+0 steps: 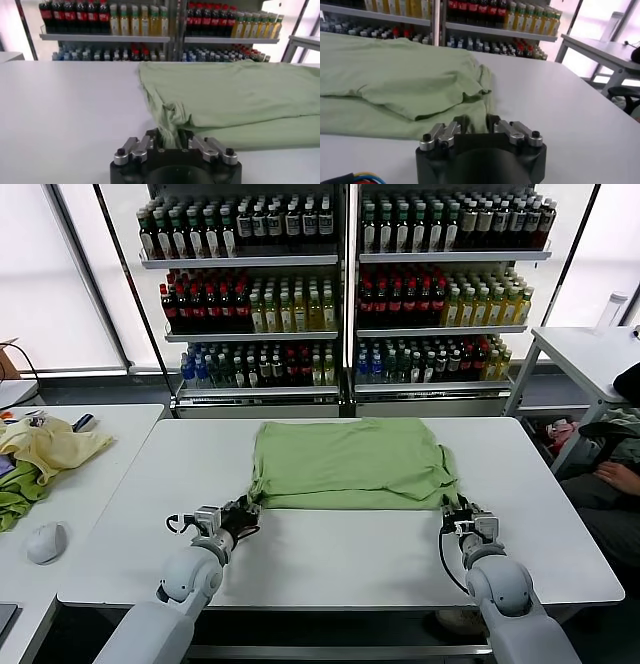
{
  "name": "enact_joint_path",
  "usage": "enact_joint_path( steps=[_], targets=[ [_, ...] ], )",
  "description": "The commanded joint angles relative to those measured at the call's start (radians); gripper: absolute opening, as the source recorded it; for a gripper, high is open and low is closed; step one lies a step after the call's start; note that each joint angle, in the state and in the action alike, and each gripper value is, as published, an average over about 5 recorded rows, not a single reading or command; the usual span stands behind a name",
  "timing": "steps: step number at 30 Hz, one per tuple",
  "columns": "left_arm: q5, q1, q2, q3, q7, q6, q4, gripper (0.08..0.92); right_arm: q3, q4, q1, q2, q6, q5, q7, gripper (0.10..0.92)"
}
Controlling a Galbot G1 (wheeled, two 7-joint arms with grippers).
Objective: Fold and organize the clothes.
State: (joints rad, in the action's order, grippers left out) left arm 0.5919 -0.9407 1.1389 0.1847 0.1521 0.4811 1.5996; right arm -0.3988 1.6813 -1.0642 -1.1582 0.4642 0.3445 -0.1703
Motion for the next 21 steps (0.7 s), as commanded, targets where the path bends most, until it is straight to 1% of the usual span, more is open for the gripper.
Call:
enact_joint_path(
  steps=[1, 3, 6, 11, 14, 17, 21],
  targets=[
    [0.045, -0.023, -0.008, 0.009, 0.0, 0.006, 0.048, 0.23, -0.004, 0.03, -0.031, 0.002, 0.002, 0.006, 0.0, 0.171],
    [0.05, -0.042, -0.016, 0.018, 0.001, 0.007, 0.077, 0.17, -0.01, 0.053, -0.052, 0.007, 0.001, 0.007, 0.001, 0.146],
    [0.052, -0.079, -0.028, 0.033, 0.0, 0.006, 0.117, 0.115, -0.02, 0.09, -0.09, 0.015, -0.002, 0.007, 0.002, 0.134],
    [0.055, -0.15, -0.034, 0.067, 0.002, 0.005, 0.176, 0.106, -0.041, 0.142, -0.149, 0.02, -0.007, 0.005, 0.002, 0.132],
    [0.055, -0.208, -0.039, 0.093, 0.006, 0.007, 0.242, 0.106, -0.055, 0.201, -0.204, 0.02, -0.004, 0.001, 0.0, 0.132],
    [0.044, -0.286, -0.051, 0.121, 0.012, 0.01, 0.322, 0.106, -0.07, 0.277, -0.282, 0.02, -0.001, -0.013, -0.002, 0.132],
    [0.003, -0.424, -0.067, 0.16, 0.019, 0.013, 0.447, 0.106, -0.102, 0.384, -0.41, 0.01, 0.0, -0.046, -0.002, 0.132]
  ],
)
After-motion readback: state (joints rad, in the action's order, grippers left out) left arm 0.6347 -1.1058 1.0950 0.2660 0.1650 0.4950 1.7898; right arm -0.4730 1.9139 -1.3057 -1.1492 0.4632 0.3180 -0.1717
